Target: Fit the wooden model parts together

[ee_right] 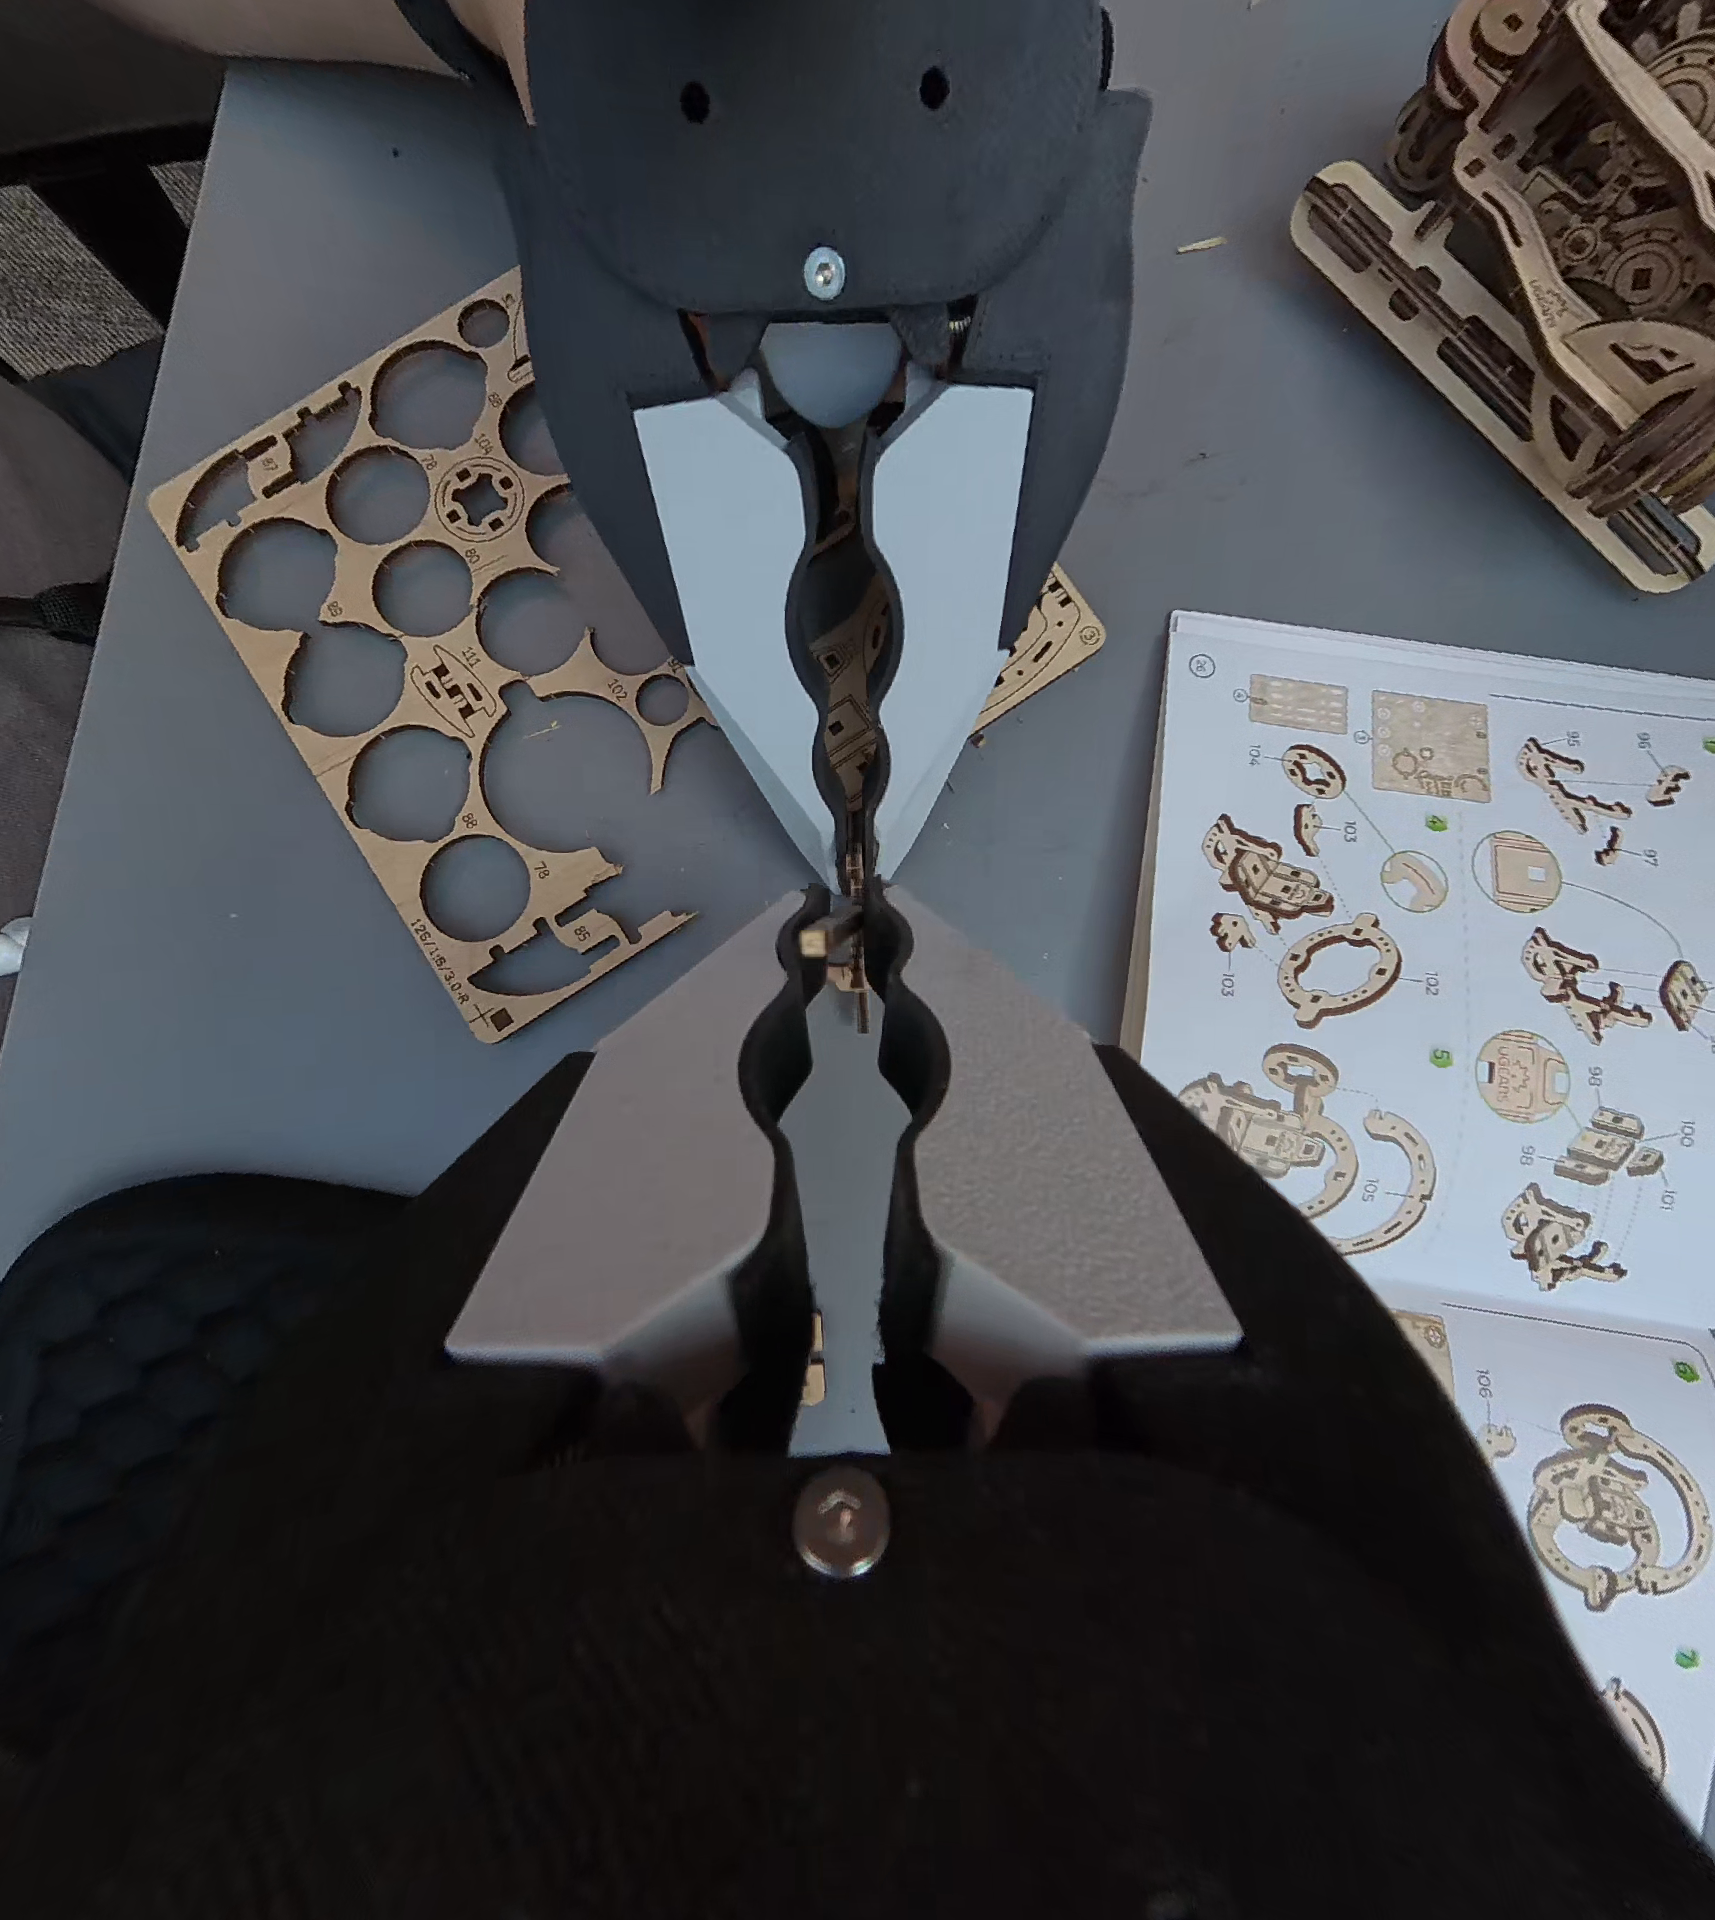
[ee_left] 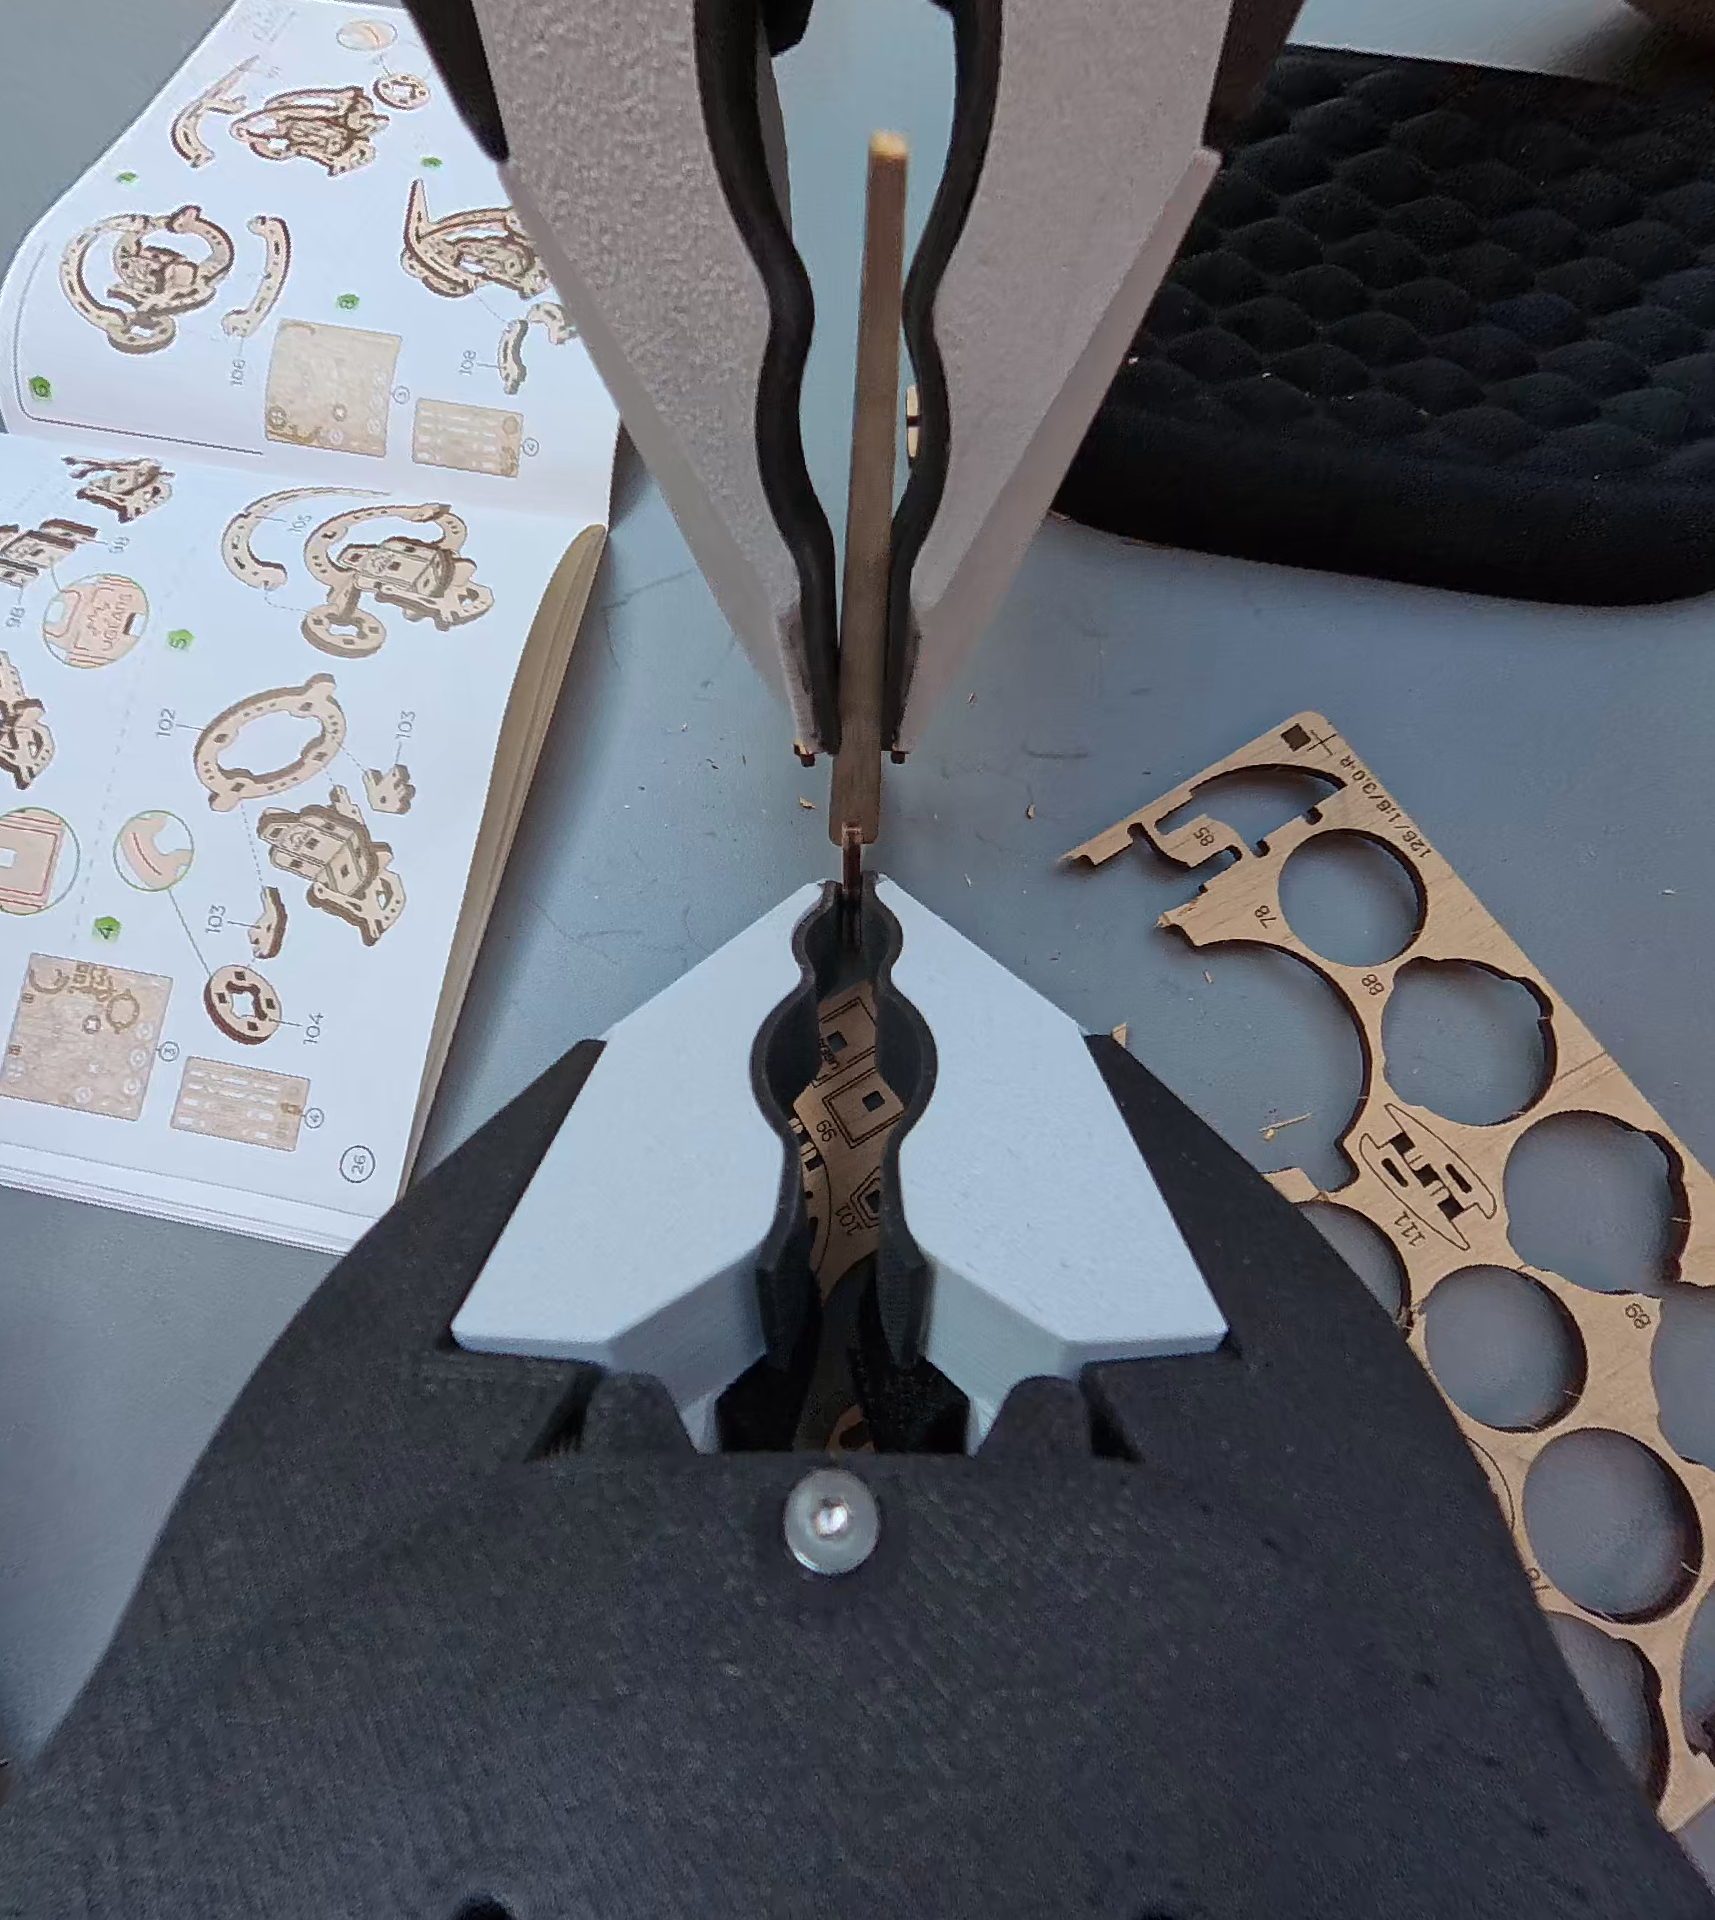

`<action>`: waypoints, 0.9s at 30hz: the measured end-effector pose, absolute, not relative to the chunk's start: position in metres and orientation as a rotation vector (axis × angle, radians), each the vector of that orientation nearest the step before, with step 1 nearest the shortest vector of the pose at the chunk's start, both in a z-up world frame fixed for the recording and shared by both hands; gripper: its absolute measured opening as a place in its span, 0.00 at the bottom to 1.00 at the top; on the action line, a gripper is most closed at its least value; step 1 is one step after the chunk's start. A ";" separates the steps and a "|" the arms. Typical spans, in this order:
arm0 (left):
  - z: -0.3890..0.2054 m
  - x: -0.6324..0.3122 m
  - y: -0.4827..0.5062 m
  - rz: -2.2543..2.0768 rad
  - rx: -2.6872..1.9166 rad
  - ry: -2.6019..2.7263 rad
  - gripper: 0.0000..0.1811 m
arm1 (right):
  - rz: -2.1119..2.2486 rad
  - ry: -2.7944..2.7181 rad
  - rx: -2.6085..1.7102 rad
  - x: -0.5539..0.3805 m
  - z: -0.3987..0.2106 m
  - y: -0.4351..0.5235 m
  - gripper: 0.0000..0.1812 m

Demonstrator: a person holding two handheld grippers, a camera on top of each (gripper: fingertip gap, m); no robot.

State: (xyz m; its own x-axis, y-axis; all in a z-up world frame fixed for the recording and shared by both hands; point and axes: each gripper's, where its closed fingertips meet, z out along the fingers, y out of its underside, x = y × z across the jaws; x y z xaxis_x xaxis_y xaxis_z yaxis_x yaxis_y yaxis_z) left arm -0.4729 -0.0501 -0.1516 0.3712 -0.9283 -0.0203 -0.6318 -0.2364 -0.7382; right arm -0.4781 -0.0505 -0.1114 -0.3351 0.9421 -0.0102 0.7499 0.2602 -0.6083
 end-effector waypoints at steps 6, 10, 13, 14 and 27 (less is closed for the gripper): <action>-0.152 -0.473 -0.050 -0.533 -1.964 1.354 0.00 | 0.723 -2.199 -1.523 -0.486 -0.111 -0.055 0.02; -0.152 -0.473 -0.050 -0.548 -1.974 1.349 0.00 | 0.693 -2.210 -1.525 -0.484 -0.112 -0.054 0.02; -0.152 -0.473 -0.050 -0.528 -1.968 1.357 0.00 | 0.694 -2.209 -1.540 -0.480 -0.112 -0.052 0.02; -0.152 -0.473 -0.050 -0.521 -1.966 1.361 0.00 | 0.702 -2.205 -1.540 -0.480 -0.112 -0.052 0.02; -0.153 -0.473 -0.051 -0.502 -1.960 1.371 0.00 | 0.720 -2.209 -1.548 -0.480 -0.113 -0.051 0.02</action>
State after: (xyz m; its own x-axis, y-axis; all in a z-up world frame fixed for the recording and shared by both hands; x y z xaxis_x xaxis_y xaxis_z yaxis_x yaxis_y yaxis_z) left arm -0.4734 -0.0506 -0.1526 0.3697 -0.9266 -0.0692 -0.6626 -0.2108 -0.7187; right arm -0.4796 -0.0515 -0.1127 -0.3429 0.9394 -0.0062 0.7627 0.2746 -0.5856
